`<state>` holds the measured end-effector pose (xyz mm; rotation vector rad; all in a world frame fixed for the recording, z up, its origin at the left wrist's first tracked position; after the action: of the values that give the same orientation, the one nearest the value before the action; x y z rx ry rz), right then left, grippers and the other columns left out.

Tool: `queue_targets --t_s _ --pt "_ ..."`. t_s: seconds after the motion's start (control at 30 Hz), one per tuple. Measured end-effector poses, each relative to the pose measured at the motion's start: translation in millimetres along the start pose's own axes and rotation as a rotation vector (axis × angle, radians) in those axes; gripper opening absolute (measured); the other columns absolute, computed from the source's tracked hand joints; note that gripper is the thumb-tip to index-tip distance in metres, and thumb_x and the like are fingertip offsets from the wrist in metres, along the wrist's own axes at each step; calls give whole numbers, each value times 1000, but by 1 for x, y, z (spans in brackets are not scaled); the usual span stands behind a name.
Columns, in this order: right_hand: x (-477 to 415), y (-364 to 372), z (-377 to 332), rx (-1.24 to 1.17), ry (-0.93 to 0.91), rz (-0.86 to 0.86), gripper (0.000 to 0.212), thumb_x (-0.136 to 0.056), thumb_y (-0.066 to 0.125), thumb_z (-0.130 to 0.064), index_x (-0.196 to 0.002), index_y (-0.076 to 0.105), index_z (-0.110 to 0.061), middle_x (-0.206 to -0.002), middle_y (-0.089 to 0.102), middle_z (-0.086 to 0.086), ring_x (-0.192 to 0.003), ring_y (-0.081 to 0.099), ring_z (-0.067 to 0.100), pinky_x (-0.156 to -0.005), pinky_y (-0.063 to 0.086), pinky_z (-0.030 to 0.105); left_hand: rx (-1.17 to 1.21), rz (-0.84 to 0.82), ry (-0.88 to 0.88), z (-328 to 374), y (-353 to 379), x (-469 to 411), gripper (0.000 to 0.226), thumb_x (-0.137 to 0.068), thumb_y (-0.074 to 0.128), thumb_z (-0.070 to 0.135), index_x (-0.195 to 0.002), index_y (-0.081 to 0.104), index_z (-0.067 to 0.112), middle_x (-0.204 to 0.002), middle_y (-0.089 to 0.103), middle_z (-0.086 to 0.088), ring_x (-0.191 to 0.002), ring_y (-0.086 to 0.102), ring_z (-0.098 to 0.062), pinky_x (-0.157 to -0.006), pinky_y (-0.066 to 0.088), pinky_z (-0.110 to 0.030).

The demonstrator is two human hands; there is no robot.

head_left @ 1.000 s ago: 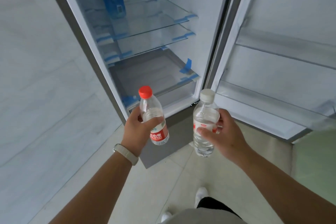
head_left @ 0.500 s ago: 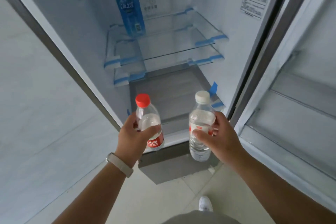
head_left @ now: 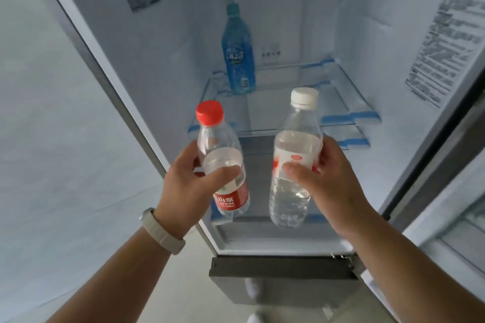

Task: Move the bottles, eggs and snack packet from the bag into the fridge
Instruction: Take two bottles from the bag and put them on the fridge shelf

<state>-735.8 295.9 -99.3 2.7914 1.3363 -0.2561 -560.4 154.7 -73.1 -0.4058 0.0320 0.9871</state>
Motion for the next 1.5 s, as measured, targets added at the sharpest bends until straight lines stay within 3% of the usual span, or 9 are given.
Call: queue_targets --t_s 0.07,0.17,0.27,0.37,0.6,0.87,1.17,1.5 --pt "-21 2 -23 -44 -50 13 49 -63 77 -34 -107 56 -28 -90 69 -13 -82 68 4 -66 52 16 16 20 37 16 -3 -16 52 -59 73 51 -106 65 30 -95 73 8 -88 69 -12 -71 54 -17" --pt "-49 4 -50 -56 -101 45 50 -64 77 -30 -109 57 -24 -94 71 -8 -86 70 8 -68 54 21 82 88 69 35 -8 -44 45 -58 77 47 -99 68 30 -94 73 0 -90 70 -20 -79 57 -32" --pt "-78 3 -70 -75 -108 102 55 -61 79 -33 -112 59 -24 -99 72 -4 -91 71 13 -73 55 29 134 107 66 51 -10 -73 37 -63 82 35 -96 67 29 -89 73 3 -82 71 -14 -74 55 -28" --pt "-102 -1 -84 -72 -110 156 48 -72 81 -22 -114 59 -24 -99 72 -5 -85 71 8 -73 53 30 148 87 57 64 -6 -99 33 -74 83 21 -102 66 20 -86 71 0 -77 70 -16 -71 54 -31" --pt "-133 -3 -75 49 -87 280 50 -72 83 -23 -115 58 -32 -100 72 -9 -91 70 12 -86 57 43 210 23 14 68 12 -144 26 -79 79 23 -98 62 22 -86 70 2 -82 70 -20 -65 50 -29" --pt "-155 -1 -60 147 -99 309 47 -73 84 -28 -112 57 -34 -102 70 -9 -92 68 10 -84 57 37 243 -4 -5 46 37 -171 36 -76 81 25 -108 64 26 -97 74 3 -89 71 -21 -79 57 -39" --pt "-163 13 -43 180 -89 306 48 -76 82 -24 -115 54 -31 -101 66 -13 -91 65 4 -67 46 17 212 -17 38 27 49 -187 32 -78 80 30 -104 63 36 -98 71 13 -87 67 -6 -64 47 -18" --pt "-166 7 -13 261 -140 306 54 -78 81 -25 -118 48 -41 -111 63 -17 -101 61 -1 -81 49 19 92 -59 121 1 53 -196 49 -82 78 36 -125 55 37 -114 62 21 -101 58 4 -82 46 -16"
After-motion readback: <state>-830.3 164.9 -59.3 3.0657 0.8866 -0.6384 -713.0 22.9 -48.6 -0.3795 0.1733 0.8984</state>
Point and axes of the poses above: each hand's wrist, its own x-axis away from the middle knuckle, its own y-axis out of the palm, z = x × y, the point moved 3 cm from there along -x, towards the middle knuckle
